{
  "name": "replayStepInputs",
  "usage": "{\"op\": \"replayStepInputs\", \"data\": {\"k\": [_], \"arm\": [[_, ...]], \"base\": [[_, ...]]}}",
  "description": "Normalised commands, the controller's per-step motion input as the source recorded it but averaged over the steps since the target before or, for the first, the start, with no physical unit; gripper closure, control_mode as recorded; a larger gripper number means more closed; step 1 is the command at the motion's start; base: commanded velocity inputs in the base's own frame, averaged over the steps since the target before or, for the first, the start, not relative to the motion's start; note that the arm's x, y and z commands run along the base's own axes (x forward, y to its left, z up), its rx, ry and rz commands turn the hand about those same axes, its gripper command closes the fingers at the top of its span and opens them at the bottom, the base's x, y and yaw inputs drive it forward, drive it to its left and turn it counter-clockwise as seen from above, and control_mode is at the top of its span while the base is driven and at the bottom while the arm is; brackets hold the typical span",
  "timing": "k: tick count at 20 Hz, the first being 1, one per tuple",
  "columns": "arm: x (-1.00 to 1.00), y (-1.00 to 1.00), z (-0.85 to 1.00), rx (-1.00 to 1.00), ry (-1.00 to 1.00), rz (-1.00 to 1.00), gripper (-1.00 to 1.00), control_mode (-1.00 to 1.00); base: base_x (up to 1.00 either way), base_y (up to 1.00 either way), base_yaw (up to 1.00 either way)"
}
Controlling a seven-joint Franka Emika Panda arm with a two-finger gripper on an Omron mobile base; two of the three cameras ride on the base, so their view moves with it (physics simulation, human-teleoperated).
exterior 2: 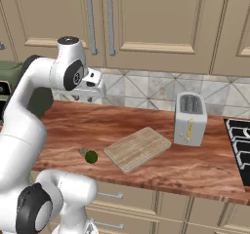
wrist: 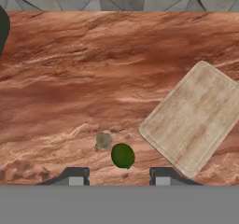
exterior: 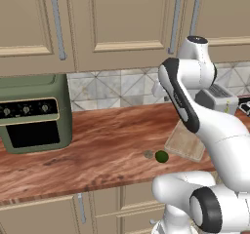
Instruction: Open the cabinet. Place the bowl and condiment on the counter. Then place the lime and garlic on the cutting board.
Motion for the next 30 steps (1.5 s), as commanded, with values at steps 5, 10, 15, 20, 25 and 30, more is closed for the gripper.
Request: {"op": "replayStepInputs", "data": {"k": [5,10,15,20,25,30], "arm": [[-0.39,-0.04,0.07,-0.04,-0.35,0.00,-1.00,-1.00],[-0.17,-0.19,0.66,-0.09,-0.77,0.00,-1.00,-1.00],[0.09,-0.50,0.98,0.00,-0.45,-0.05,-1.00,-1.00],[0.19,-0.58,0.86,0.12,-0.10,-0.04,-1.00,-1.00],[0.52,-0.27,0.34,0.10,-0.01,0.00,-1.00,-1.00],[0.57,-0.02,0.00,0.02,0.00,0.00,-1.00,-1.00]], "base": [[0.00,0.00,0.00],[0.00,0.00,0.00],[0.00,0.00,0.00],[0.00,0.00,0.00],[0.00,0.00,0.00],[0.00,0.00,0.00]]}}
